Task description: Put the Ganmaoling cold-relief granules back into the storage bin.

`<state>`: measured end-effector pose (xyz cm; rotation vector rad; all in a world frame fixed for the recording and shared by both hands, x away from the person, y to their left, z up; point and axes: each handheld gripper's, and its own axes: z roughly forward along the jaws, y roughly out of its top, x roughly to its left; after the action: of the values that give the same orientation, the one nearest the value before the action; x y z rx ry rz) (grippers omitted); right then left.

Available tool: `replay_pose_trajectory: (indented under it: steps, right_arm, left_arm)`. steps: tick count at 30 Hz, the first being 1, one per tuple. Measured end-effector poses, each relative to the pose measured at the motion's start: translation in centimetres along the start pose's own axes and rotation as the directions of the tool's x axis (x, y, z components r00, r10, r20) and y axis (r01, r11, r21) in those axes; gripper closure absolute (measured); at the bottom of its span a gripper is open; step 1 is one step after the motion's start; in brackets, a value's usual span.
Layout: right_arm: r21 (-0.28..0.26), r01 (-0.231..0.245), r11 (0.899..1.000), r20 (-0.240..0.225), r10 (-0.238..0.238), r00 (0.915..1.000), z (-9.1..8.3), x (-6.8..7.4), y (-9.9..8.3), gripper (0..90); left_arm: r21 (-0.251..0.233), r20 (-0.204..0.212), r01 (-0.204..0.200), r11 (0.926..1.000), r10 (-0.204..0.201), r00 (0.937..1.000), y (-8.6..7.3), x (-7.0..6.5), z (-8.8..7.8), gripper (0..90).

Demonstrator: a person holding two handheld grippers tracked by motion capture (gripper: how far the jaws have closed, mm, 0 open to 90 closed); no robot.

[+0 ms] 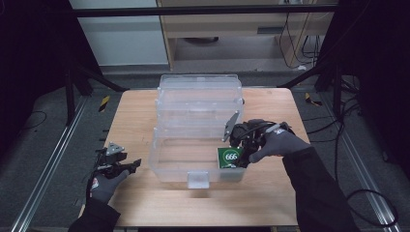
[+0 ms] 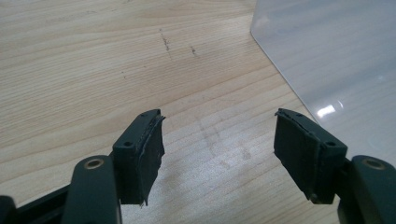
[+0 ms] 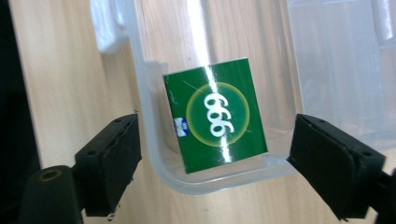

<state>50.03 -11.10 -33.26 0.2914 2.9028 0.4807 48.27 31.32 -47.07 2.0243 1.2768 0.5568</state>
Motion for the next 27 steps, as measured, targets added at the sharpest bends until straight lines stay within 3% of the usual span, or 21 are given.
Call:
replay_pose_trajectory:
  steps: [1, 2, 4, 6, 11, 13, 18, 21, 27]
  right_arm:
    - [0.0, 0.0, 1.0, 0.0, 0.0, 1.0, 0.0, 0.0, 0.0, 18.1]
    - [-0.017, -0.038, 0.999, -0.004, 0.037, 0.9993, -0.3, 0.1, -0.4, 19.6]
    - [-0.037, -0.06, 0.997, -0.012, 0.06, 0.9981, -0.5, 0.3, -0.7, 20.1]
    - [-0.04, -0.067, 0.997, -0.015, 0.067, 0.9977, -0.5, 0.4, -0.8, 20.7]
    - [-0.045, -0.07, 0.997, 0.001, 0.07, 0.9975, -0.5, 0.8, -0.7, 23.5]
    - [-0.07, -0.076, 0.995, 0.002, 0.076, 0.9971, -0.5, 1.1, -0.3, 25.0]
    - [-0.109, -0.068, 0.992, -0.024, 0.066, 0.9975, 0.2, 1.8, 0.8, 27.6]
    - [-0.076, -0.058, 0.995, -0.054, 0.054, 0.9971, 0.9, 2.1, 1.2, 30.0]
    - [-0.104, -0.075, 0.992, -0.084, 0.066, 0.9943, 1.7, 2.2, 1.4, 32.6]
  left_arm:
    - [0.0, 0.0, 0.0, 1.0, 0.0, 1.0, 0.0, 0.0, 0.0, 32.0]
    - [-0.001, 0.001, 0.001, 1.0, -0.001, 1.0, 0.0, 0.0, 0.0, 31.9]
    - [-0.001, 0.002, 0.001, 1.0, -0.001, 1.0, 0.0, 0.0, 0.0, 31.9]
    - [-0.002, 0.004, 0.002, 1.0, -0.002, 1.0, 0.0, 0.0, 0.0, 32.0]
    - [-0.006, 0.001, -0.001, 1.0, 0.001, 1.0, 0.0, 0.0, -0.1, 32.0]
    - [-0.006, 0.002, -0.003, 1.0, 0.003, 1.0, 0.1, 0.0, -0.1, 32.0]
    - [-0.003, 0.002, -0.005, 1.0, 0.005, 1.0, 0.1, -0.1, -0.1, 32.0]
    - [-0.005, 0.002, -0.007, 1.0, 0.007, 1.0, 0.1, -0.1, -0.1, 31.9]
    - [-0.003, 0.004, -0.009, 1.0, 0.009, 1.0, 0.1, -0.1, 0.0, 31.9]
